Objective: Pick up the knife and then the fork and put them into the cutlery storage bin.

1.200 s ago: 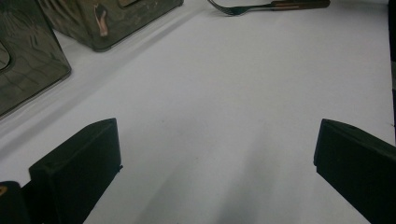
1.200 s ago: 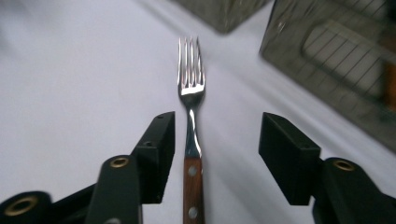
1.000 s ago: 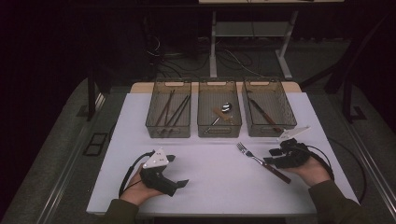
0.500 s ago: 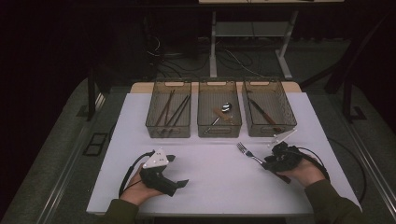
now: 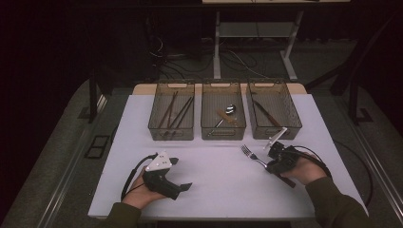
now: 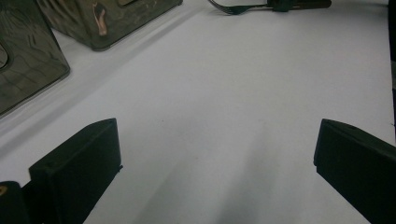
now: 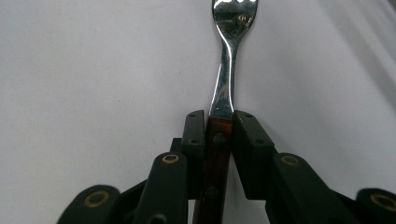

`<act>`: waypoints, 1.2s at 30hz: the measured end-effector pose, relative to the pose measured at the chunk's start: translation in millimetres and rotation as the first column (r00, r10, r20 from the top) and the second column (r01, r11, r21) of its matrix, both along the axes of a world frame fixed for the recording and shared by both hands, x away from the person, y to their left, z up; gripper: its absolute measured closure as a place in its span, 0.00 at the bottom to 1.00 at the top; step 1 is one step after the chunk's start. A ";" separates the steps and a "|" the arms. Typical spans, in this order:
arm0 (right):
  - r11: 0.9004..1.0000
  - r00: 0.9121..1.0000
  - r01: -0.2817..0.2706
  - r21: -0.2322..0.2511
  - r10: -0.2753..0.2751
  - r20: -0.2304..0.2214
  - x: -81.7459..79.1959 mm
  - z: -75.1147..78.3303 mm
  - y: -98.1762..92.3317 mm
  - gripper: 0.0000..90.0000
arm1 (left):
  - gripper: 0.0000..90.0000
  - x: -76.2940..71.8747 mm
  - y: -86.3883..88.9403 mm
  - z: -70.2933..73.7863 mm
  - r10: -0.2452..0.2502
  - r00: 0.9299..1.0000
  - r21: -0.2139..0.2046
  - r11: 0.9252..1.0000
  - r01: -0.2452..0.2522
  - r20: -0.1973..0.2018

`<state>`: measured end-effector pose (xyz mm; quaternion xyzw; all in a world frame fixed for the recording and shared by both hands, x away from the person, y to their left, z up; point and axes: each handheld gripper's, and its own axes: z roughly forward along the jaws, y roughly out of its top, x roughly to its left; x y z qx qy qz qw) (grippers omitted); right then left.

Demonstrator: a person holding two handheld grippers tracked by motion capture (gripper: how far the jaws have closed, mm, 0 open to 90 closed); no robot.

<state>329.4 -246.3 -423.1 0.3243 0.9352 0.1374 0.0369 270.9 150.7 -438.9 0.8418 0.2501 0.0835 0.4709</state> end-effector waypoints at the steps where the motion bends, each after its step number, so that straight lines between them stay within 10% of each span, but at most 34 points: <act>1: 1.000 1.000 -0.007 -0.022 0.006 -0.017 2.7 0.8 2.9 0.83 | 0.00 0.0 0.0 0.0 -0.001 1.000 0.000 1.000 0.001 0.001; 9: 0.990 0.995 -0.014 -0.143 -0.001 -0.104 16.4 3.1 18.7 0.84 | 0.00 0.1 0.3 0.1 -0.004 1.000 0.001 1.000 0.004 0.001; 18: 0.995 0.997 0.005 -0.095 -0.012 -0.075 12.0 5.2 10.7 0.86 | 0.00 0.7 0.3 0.4 -0.001 1.000 0.001 1.000 0.001 0.001; 28: 0.996 0.999 0.040 0.083 -0.042 0.017 11.3 15.7 -9.8 0.86 | 0.00 1.6 -0.1 0.7 0.003 1.000 0.000 1.000 -0.003 0.000; 36: 0.961 0.986 0.076 0.267 -0.113 0.127 13.4 36.5 -32.0 0.86 | 0.00 1.0 0.2 0.6 -0.001 1.000 0.001 1.000 0.001 0.001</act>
